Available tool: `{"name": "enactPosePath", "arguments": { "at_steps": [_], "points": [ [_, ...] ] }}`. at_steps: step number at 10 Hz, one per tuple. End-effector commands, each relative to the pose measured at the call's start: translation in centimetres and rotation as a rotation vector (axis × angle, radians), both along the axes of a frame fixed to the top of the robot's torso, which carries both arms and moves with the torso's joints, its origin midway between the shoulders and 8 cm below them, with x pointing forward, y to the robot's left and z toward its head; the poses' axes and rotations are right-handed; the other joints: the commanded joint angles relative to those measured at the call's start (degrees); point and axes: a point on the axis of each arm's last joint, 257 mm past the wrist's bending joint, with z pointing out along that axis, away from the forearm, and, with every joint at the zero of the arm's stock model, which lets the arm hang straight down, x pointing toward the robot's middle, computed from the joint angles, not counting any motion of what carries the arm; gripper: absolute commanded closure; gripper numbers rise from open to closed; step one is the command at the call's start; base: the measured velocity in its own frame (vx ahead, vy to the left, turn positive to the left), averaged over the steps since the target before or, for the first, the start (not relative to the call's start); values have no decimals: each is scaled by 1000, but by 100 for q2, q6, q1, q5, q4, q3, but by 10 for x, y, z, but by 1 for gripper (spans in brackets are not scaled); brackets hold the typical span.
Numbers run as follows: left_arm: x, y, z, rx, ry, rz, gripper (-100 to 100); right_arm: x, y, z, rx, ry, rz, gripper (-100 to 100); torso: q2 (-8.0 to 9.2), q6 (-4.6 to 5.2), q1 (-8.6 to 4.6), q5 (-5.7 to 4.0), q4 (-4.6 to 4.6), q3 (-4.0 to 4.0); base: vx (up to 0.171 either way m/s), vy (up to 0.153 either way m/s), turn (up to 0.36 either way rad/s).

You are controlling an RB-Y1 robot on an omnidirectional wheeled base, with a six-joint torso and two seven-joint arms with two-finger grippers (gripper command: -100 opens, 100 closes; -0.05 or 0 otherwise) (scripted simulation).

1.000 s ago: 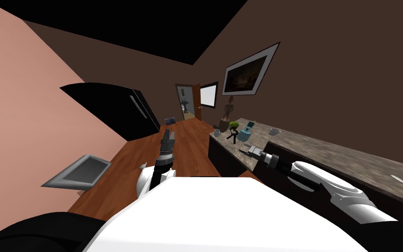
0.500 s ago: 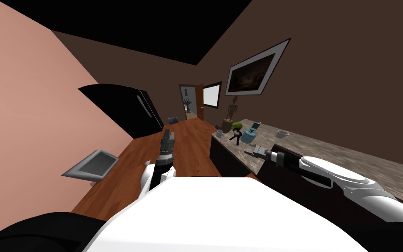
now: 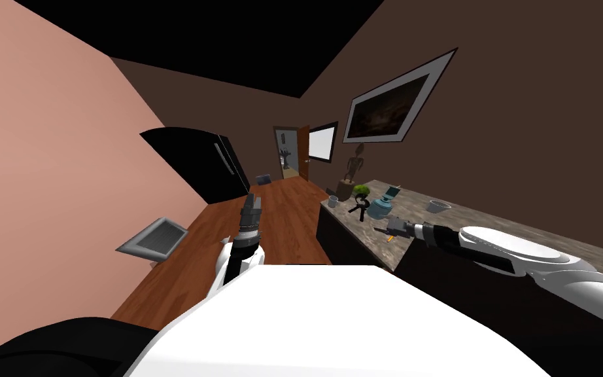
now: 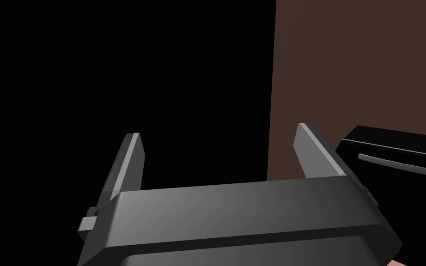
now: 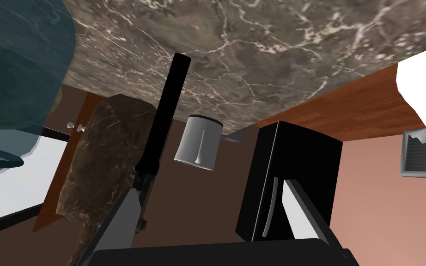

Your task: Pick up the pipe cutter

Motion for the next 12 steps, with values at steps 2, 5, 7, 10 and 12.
{"name": "enactPosePath", "arguments": {
  "at_steps": [2,5,7,10,12],
  "points": [
    [0,0,0,0,0,0,0,0,-30,5,-100,29,10,-100,1,-2,2,1,0,1,42,20,115],
    [0,0,0,0,0,0,0,1,-60,14,-198,57,14,-100,-9,-1,9,3,-2,-5,64,32,118],
    [0,0,0,0,0,0,0,2,-72,19,-238,69,15,-100,-11,-2,20,4,-3,-6,60,64,92],
    [0,0,0,0,0,0,0,3,-79,21,-252,73,15,0,2,2,12,3,0,1,35,31,44],
    [0,0,0,0,0,0,0,-9,-85,16,-257,83,40,-100,-9,9,7,0,0,-3,122,36,-139]
  ]
}}
